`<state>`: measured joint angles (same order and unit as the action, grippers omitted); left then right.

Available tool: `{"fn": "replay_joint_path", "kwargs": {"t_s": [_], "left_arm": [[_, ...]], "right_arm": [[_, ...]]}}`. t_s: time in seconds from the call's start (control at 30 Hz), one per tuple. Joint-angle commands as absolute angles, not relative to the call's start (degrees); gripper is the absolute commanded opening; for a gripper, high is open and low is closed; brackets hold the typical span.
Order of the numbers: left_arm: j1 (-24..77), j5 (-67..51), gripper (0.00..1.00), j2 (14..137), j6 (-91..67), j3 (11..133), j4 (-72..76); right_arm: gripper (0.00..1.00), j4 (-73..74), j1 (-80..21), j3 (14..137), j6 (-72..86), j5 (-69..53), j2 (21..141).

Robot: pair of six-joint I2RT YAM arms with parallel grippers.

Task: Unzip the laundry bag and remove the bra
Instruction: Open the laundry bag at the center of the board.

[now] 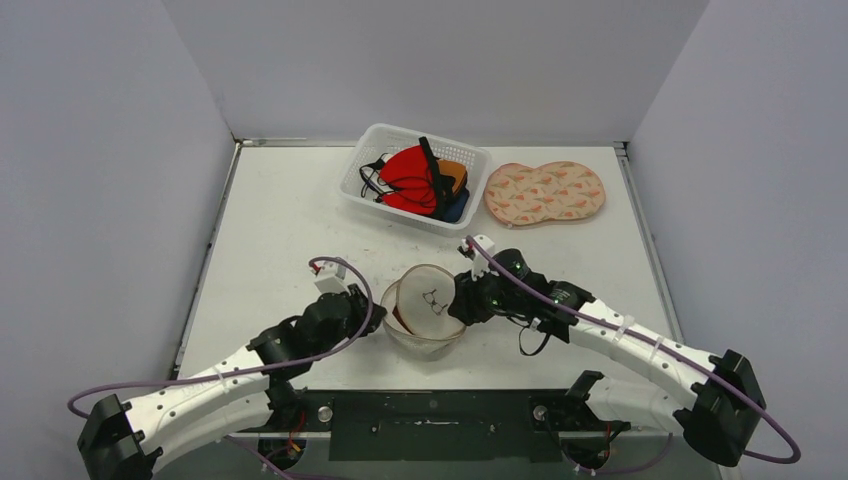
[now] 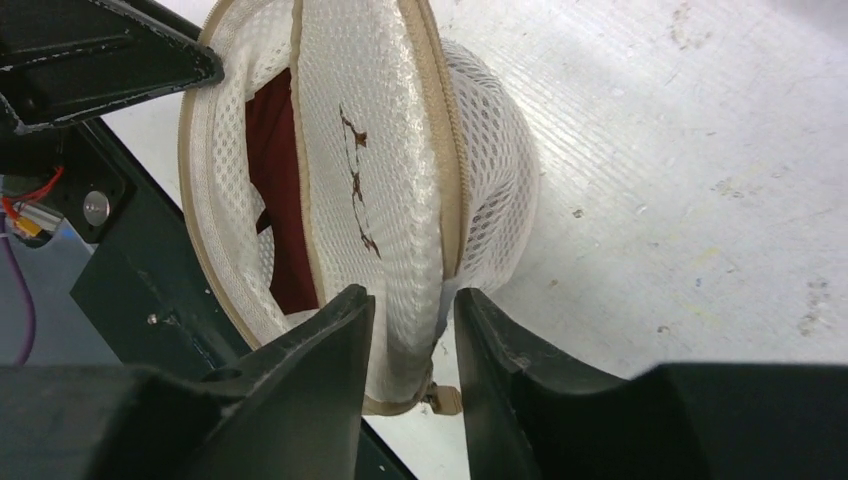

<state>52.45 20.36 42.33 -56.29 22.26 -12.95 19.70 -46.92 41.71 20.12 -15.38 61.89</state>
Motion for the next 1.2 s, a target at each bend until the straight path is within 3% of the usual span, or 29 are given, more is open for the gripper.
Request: {"fn": "replay_joint_path", "kwargs": {"t_s": [0.0, 0.07, 0.13, 0.2, 0.53, 0.8, 1.17], "left_arm": [[52.2, 15.7, 0.15, 39.8, -54.3, 20.5, -5.0], [52.2, 14.2, 0.07, 38.6, -53.6, 19.0, -1.7], [52.2, 13.1, 0.0, 37.9, -53.5, 17.8, 0.8], [52.4, 12.2, 0.0, 37.8, -53.4, 17.1, 2.9], [58.1, 13.7, 0.0, 42.9, -53.3, 14.8, 12.5], [62.9, 19.1, 0.0, 44.6, -54.9, 12.2, 13.6], [63.3, 28.3, 0.0, 29.2, -60.8, 8.2, -5.1]], "right_arm": [[0.43, 19.5, -47.2, 41.9, 22.5, -11.2, 57.2], [0.55, 20.1, -47.2, 42.3, 23.8, -9.4, 54.3], [0.61, 20.6, -47.4, 42.9, 24.8, -7.0, 51.0], [0.64, 20.8, -48.1, 43.8, 25.7, -5.1, 48.1], [0.63, 13.6, -64.6, 46.2, 32.8, 5.9, 54.6], [0.63, 0.6, -66.8, 42.5, 40.5, 14.0, 66.0], [0.65, -0.2, -66.5, 44.9, 40.0, 21.6, 73.8]]}}
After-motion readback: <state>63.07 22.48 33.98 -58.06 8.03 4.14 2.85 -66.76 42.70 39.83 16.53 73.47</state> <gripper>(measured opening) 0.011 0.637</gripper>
